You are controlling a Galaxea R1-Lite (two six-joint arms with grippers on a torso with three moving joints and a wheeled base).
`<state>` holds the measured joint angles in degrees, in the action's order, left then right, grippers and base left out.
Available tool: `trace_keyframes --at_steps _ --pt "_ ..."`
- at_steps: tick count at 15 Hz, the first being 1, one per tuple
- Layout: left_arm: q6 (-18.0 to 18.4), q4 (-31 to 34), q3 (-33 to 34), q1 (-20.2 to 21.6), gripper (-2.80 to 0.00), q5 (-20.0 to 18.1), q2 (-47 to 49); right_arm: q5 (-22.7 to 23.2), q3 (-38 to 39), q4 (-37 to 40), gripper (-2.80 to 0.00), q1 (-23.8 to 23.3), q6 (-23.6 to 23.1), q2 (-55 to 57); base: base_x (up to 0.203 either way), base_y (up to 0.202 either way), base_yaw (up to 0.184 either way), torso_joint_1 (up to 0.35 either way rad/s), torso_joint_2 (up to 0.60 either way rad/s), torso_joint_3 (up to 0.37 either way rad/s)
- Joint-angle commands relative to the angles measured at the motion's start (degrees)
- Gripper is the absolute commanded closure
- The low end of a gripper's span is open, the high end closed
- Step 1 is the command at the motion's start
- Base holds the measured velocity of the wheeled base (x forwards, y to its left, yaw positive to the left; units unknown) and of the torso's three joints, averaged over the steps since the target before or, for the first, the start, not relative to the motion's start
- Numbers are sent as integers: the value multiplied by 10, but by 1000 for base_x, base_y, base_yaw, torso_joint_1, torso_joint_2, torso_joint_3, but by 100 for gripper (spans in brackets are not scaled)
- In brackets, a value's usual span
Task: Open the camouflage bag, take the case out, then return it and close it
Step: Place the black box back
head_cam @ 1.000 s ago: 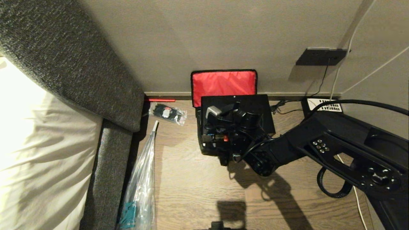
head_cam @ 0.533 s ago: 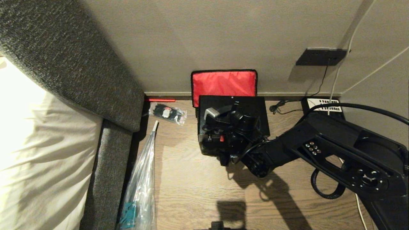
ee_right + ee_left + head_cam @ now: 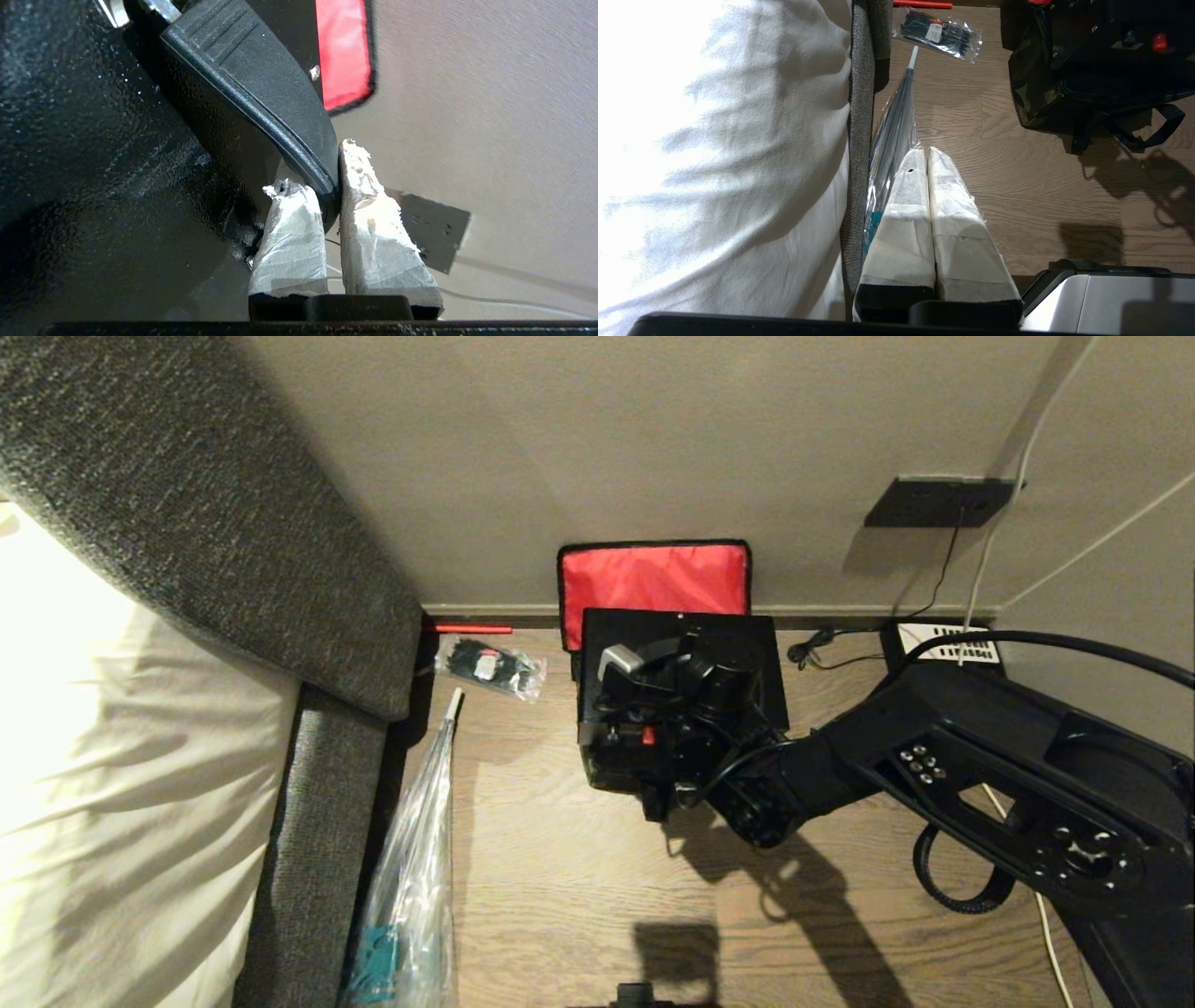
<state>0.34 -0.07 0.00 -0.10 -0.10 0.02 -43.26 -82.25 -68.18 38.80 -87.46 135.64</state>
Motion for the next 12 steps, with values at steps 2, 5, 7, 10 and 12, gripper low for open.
trace_keyframes --at_steps 2,5,7,10,12 --pt "0 0 0 0 0 0 0 -2 6 -5 0 -5 -5 -20 0 0 0 0 0 0" --pt "0 0 0 0 0 0 0 -2 9 -3 0 -7 -5 -22 0 0 0 0 0 0" --pt "0 0 0 0 0 0 0 -2 16 -5 0 -8 -3 -15 0 0 0 0 0 0" --pt "0 0 0 0 0 0 0 -2 16 -10 0 -13 -3 -7 0 0 0 0 0 0" --pt "0 0 0 0 0 0 0 -2 17 -11 0 -15 -3 -2 0 0 0 0 0 0"
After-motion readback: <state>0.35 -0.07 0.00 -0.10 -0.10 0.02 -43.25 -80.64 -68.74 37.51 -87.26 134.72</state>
